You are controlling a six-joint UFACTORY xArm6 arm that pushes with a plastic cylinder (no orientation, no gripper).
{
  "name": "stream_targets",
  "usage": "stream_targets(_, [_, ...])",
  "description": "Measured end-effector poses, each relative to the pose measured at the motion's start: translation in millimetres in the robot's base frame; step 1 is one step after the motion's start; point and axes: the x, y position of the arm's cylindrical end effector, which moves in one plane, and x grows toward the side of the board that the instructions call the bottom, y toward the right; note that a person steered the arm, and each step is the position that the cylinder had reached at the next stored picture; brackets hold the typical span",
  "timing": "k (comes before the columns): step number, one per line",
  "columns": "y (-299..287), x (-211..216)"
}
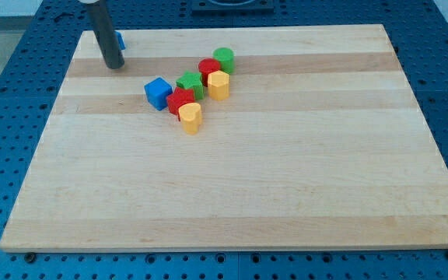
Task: Push the blue cube to the top center
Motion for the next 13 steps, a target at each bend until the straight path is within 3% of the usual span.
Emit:
stream_targets(4, [-19,-40])
stream_targets(5, [-20,-25])
stream_targets(6, [-20,24])
stream_targets(8, [47,110])
stream_targets(9, [115,112])
stream_targets(13, [126,54])
